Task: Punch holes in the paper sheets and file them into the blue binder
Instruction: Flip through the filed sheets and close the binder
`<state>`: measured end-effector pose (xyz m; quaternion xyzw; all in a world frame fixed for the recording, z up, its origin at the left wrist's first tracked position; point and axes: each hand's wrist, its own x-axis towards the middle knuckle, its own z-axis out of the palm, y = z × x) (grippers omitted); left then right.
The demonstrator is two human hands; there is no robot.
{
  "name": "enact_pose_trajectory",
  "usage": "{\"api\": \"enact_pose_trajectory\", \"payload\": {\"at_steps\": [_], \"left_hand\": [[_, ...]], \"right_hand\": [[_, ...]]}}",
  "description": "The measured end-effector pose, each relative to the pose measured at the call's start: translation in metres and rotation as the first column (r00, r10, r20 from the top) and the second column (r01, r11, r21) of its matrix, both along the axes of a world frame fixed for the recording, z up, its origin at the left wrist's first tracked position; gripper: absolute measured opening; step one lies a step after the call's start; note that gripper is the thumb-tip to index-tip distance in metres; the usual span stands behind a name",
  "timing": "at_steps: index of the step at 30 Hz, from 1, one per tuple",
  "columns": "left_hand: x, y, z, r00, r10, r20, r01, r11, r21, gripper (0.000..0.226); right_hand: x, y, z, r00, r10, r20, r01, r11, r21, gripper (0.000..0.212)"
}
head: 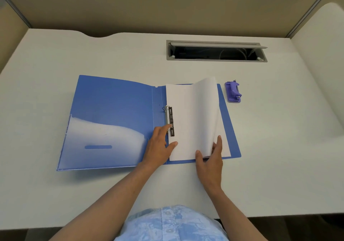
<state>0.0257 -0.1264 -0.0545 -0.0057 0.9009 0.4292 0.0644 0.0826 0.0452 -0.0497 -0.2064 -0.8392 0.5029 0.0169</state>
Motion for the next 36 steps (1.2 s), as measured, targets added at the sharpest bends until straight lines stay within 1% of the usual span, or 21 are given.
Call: {"api": "enact_pose_trajectory", "payload": {"at_steps": [3,5,7,10,13,15,17,19,21,22,24,26,28,29,30,31,32,33,34,35,36], "left_hand": [[-0.003,0.001,0.002,1.0,-0.021,0.004,0.021,1.0,0.01,0.056],[-0.005,0.003,0.004,1.0,-0.015,0.022,0.015,0.999,0.033,0.057],[-0.008,0.005,0.008,0.998,-0.011,0.069,0.005,0.995,0.096,0.061],[-0.014,0.004,0.017,0.982,-0.018,0.187,-0.026,0.972,0.234,0.059],[-0.022,-0.007,0.034,0.939,0.091,0.331,-0.197,0.932,0.303,0.043],[-0.026,-0.015,0.052,0.896,0.192,0.401,-0.353,0.855,0.38,0.042],[-0.028,-0.023,0.072,0.857,0.243,0.455,-0.478,0.706,0.523,0.047],[-0.029,-0.035,0.084,0.848,0.241,0.472,-0.515,0.583,0.629,0.06],[-0.029,-0.045,0.09,0.87,0.244,0.428,-0.488,0.543,0.684,0.069],[-0.029,-0.048,0.091,0.884,0.25,0.396,-0.467,0.537,0.703,0.066],[-0.029,-0.05,0.092,0.88,0.303,0.366,-0.475,0.578,0.663,0.055],[-0.03,-0.053,0.087,0.851,0.386,0.355,-0.524,0.658,0.541,0.051],[-0.03,-0.061,0.078,0.836,0.439,0.33,-0.547,0.719,0.428,0.044],[-0.03,-0.066,0.072,0.832,0.449,0.325,-0.551,0.731,0.401,0.042],[-0.029,-0.071,0.069,0.83,0.452,0.328,-0.555,0.734,0.392,0.042],[-0.029,-0.077,0.066,0.83,0.45,0.331,-0.554,0.736,0.389,0.044],[-0.029,-0.082,0.065,0.831,0.448,0.329,-0.552,0.739,0.387,0.045],[-0.029,-0.087,0.064,0.833,0.448,0.324,-0.549,0.743,0.383,0.045],[-0.03,-0.093,0.064,0.834,0.449,0.322,-0.548,0.746,0.379,0.045],[-0.032,-0.098,0.064,0.834,0.449,0.321,-0.547,0.748,0.377,0.044],[-0.034,-0.104,0.064,0.833,0.449,0.324,-0.548,0.749,0.372,0.043]], "right_hand": [[-0.003,-0.008,0.01,0.998,0.004,-0.057,-0.012,0.992,-0.128,0.082],[-0.005,-0.014,0.013,0.994,0.026,-0.105,-0.044,0.985,-0.169,0.08],[-0.009,-0.022,0.017,0.987,0.066,-0.148,-0.092,0.98,-0.178,0.076],[-0.013,-0.034,0.022,0.964,0.142,-0.226,-0.164,0.983,-0.082,0.075],[-0.013,-0.04,0.022,0.911,0.281,-0.302,-0.265,0.96,0.094,0.081],[-0.012,-0.041,0.016,0.858,0.387,-0.338,-0.321,0.917,0.235,0.09],[-0.01,-0.04,0.009,0.789,0.49,-0.37,-0.363,0.858,0.362,0.099],[-0.009,-0.041,0.005,0.731,0.579,-0.361,-0.397,0.791,0.466,0.097],[-0.009,-0.042,0.003,0.683,0.659,-0.315,-0.441,0.716,0.541,0.09],[-0.009,-0.043,0.002,0.663,0.692,-0.286,-0.463,0.679,0.57,0.087],[-0.011,-0.044,-0.001,0.623,0.747,-0.232,-0.493,0.605,0.625,0.082],[-0.013,-0.045,-0.002,0.589,0.785,-0.192,-0.523,0.551,0.65,0.077],[-0.012,-0.042,0.0,0.566,0.81,-0.155,-0.577,0.523,0.627,0.073],[-0.011,-0.04,0.002,0.571,0.808,-0.146,-0.6,0.533,0.597,0.074],[-0.009,-0.038,0.004,0.605,0.781,-0.154,-0.607,0.578,0.546,0.076],[-0.007,-0.035,0.005,0.676,0.715,-0.181,-0.577,0.665,0.474,0.076],[-0.005,-0.031,0.005,0.769,0.602,-0.215,-0.494,0.773,0.398,0.074],[-0.004,-0.026,0.003,0.856,0.461,-0.236,-0.369,0.863,0.347,0.072],[-0.004,-0.02,-0.001,0.919,0.316,-0.236,-0.228,0.914,0.337,0.07],[-0.005,-0.012,-0.004,0.959,0.195,-0.208,-0.108,0.923,0.369,0.069],[-0.007,-0.005,-0.008,0.984,0.1,-0.15,-0.029,0.908,0.417,0.071]]}}
